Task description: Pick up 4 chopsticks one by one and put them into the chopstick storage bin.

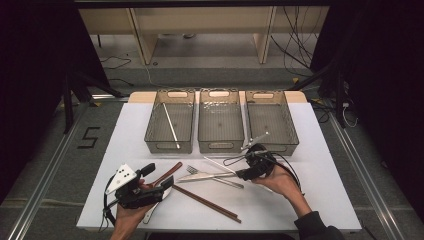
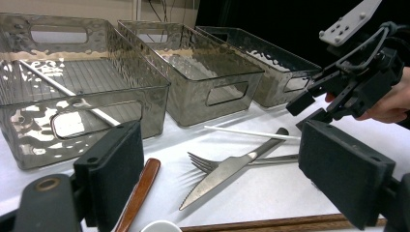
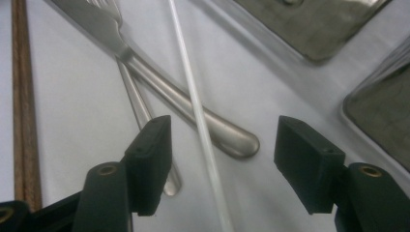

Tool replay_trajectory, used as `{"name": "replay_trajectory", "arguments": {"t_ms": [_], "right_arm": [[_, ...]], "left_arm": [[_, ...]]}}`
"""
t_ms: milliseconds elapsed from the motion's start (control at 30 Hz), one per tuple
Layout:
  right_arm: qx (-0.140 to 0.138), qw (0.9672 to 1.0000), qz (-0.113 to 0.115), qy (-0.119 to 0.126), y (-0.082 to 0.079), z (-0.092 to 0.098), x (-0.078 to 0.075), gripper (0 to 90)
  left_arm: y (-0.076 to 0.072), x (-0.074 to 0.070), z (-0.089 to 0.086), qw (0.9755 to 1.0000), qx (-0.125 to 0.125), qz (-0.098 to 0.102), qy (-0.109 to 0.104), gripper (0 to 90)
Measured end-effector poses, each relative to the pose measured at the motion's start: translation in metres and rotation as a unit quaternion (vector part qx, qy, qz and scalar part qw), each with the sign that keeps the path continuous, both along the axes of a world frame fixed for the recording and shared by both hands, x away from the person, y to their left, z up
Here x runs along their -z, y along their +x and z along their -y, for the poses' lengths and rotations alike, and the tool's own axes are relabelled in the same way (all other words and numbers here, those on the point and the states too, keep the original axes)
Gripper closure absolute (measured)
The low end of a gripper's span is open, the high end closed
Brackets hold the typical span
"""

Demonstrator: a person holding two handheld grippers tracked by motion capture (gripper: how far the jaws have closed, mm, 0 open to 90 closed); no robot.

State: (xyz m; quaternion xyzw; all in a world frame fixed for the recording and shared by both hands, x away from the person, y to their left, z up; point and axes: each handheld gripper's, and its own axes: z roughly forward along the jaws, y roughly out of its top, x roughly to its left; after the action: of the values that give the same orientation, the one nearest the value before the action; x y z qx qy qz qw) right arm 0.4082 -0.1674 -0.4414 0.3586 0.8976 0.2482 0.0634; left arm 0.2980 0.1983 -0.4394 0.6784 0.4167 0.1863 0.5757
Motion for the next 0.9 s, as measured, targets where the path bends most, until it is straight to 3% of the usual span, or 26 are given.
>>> {"name": "replay_trajectory", "arguments": {"t_ms": [467, 900], "right_arm": [[0.003, 0.9991, -0.027, -0.033, -0.003, 0.001, 0.015, 58.0], [-0.011, 0.9974, -0.034, -0.062, -0.005, -0.005, 0.020, 72.7]], "left_arm": [[0.000, 0.000, 0.000, 1.0000, -0.001, 0.000, 0.001, 16.0], [0.000, 0.000, 0.000, 1.0000, 0.000, 0.000, 0.001, 16.0]]}}
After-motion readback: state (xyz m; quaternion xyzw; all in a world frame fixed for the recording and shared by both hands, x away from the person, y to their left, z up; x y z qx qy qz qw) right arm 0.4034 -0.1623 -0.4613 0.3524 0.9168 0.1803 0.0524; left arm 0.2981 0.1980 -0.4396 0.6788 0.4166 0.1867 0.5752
